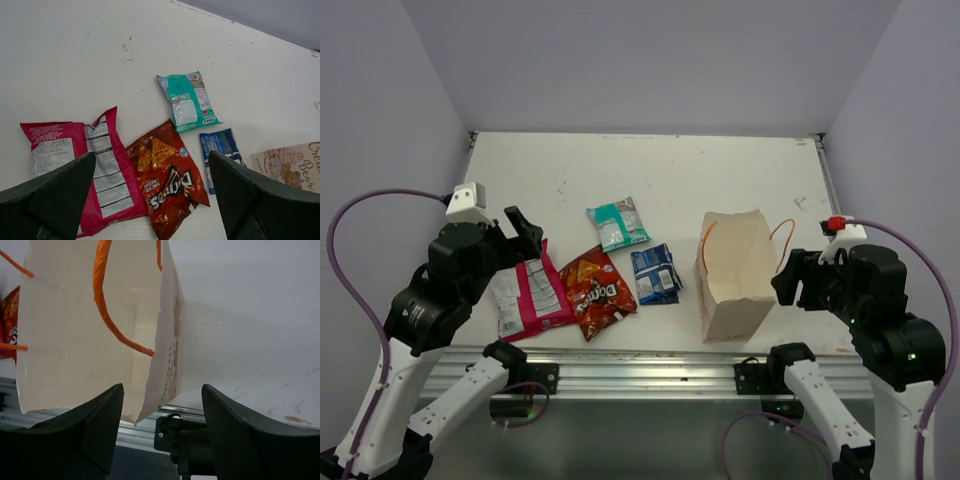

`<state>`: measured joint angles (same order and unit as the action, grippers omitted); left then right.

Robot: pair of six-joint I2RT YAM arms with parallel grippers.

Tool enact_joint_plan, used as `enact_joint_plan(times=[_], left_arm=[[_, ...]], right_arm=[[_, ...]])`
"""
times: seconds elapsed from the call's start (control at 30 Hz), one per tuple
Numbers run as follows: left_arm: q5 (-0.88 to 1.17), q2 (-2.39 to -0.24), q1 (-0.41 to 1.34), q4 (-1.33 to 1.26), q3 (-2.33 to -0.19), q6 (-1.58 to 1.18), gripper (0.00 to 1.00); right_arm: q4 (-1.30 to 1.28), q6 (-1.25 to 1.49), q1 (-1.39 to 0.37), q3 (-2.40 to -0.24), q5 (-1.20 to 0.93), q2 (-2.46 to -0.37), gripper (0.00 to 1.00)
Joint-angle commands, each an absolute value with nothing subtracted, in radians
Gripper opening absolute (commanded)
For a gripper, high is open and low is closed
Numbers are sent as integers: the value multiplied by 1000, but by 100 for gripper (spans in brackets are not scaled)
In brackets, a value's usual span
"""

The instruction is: Place the snacks into the paper bag

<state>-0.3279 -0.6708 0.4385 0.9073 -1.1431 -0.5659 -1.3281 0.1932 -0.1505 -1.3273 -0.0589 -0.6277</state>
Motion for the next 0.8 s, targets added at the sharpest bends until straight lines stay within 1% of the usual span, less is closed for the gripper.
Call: enact_joint_plan(times=[0.0, 0.03, 0.13, 0.17, 0.2, 0.27, 0.33, 0.4, 0.43, 0.47, 0.5, 0.53, 0.57, 0.6, 0.67, 0.7, 0.73, 0.77], left_arm=[[-357, -678, 437, 881, -1146, -565, 99], [-360, -675, 437, 876, -1131, -566, 99], [-357, -673, 437, 859, -1106, -569, 100], [-359, -673, 437, 856, -1104, -569, 100], [-359, -673, 437, 854, -1101, -569, 100], [-368, -673, 437, 854, -1094, -569, 100], [-371, -675, 437, 850, -1083, -569, 100], [-376, -681, 437, 847, -1063, -571, 100], [-379, -684, 437, 845, -1057, -575, 100], [-385, -687, 437, 845, -1048, -580, 100], [-388, -698, 437, 836, -1026, -583, 100], [-387, -706, 437, 827, -1011, -583, 98], [-390, -712, 437, 815, -994, -583, 95], [-405, -736, 437, 799, -951, -586, 93], [-419, -768, 437, 778, -898, -604, 93], [-416, -803, 437, 735, -838, -612, 94], [-408, -821, 437, 712, -810, -615, 97], [-399, -840, 437, 668, -792, -618, 98]], right_arm=[[-1252, 163, -152, -1301, -41, -664, 67], [-1234, 163, -153, -1286, -46, -670, 67], [-1203, 160, -152, -1258, -51, -687, 56], [-1197, 158, -152, -1252, -55, -696, 50], [-1189, 156, -153, -1246, -63, -698, 47], [-1169, 158, -152, -1230, -75, -712, 42], [-1154, 156, -152, -1217, -89, -729, 41], [-1144, 153, -152, -1204, -94, -733, 36], [-1137, 155, -152, -1201, -97, -736, 22], [-1134, 153, -152, -1200, -100, -736, 16], [-1128, 155, -152, -1198, -98, -736, 0], [-1127, 155, -152, -1200, -95, -736, 0], [-1127, 152, -152, -1201, -94, -736, 0], [-1127, 149, -152, -1204, -94, -736, 0], [-1126, 147, -153, -1203, -94, -739, 0], [-1124, 147, -153, -1203, -94, -739, 0], [-1123, 147, -153, -1203, -94, -738, 0], [-1123, 146, -155, -1204, -98, -739, 0]])
